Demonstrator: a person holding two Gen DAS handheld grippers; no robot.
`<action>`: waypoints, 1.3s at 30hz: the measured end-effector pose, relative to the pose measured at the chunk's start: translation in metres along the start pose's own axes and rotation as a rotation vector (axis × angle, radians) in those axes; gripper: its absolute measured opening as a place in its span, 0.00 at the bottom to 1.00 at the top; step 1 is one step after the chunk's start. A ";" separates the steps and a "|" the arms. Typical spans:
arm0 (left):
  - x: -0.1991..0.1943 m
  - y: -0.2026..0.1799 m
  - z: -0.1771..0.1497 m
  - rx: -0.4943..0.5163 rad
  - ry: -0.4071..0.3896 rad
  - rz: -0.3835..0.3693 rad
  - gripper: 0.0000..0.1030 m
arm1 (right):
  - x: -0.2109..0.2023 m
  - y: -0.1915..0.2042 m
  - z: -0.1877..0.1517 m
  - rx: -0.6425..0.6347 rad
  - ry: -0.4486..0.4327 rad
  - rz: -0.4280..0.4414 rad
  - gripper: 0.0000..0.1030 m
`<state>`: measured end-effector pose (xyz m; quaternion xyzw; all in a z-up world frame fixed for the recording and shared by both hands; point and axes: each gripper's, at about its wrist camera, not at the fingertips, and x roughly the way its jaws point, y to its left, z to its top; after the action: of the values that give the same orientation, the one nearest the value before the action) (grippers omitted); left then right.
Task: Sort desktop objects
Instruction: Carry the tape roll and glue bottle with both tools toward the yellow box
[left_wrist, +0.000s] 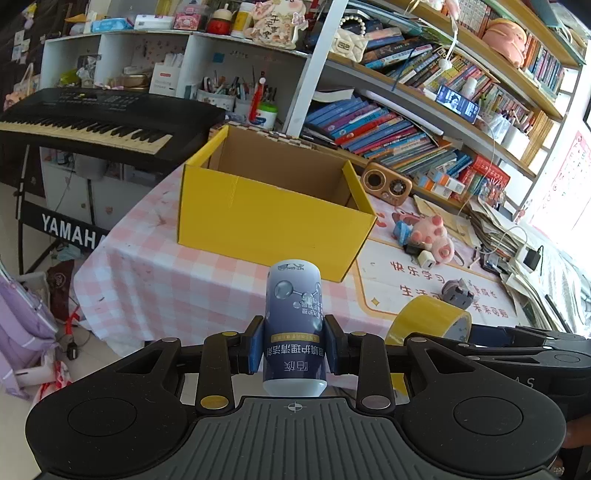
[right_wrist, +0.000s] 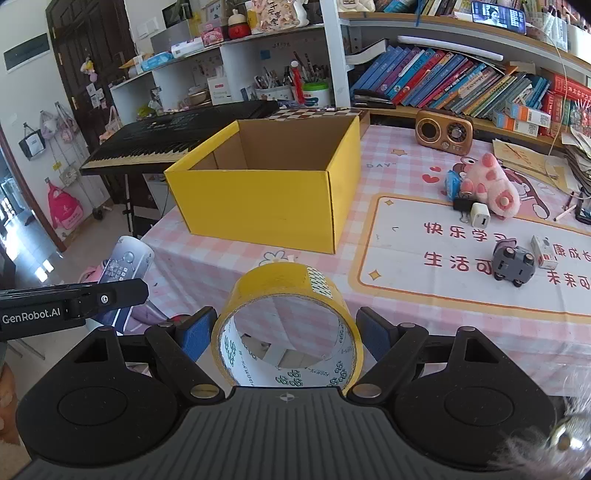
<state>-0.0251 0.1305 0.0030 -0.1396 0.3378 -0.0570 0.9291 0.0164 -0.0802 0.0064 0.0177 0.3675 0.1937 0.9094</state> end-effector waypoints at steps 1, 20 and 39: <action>0.000 0.001 0.000 0.000 -0.001 0.000 0.30 | 0.001 0.001 0.000 -0.002 0.001 0.001 0.79; 0.001 0.014 0.007 -0.014 -0.009 0.008 0.30 | 0.011 0.016 0.008 -0.030 0.005 0.016 0.79; 0.019 0.016 0.045 -0.017 -0.061 0.003 0.30 | 0.027 0.014 0.054 -0.074 -0.074 0.047 0.79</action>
<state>0.0184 0.1517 0.0197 -0.1488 0.3100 -0.0486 0.9377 0.0658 -0.0515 0.0307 -0.0003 0.3257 0.2278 0.9176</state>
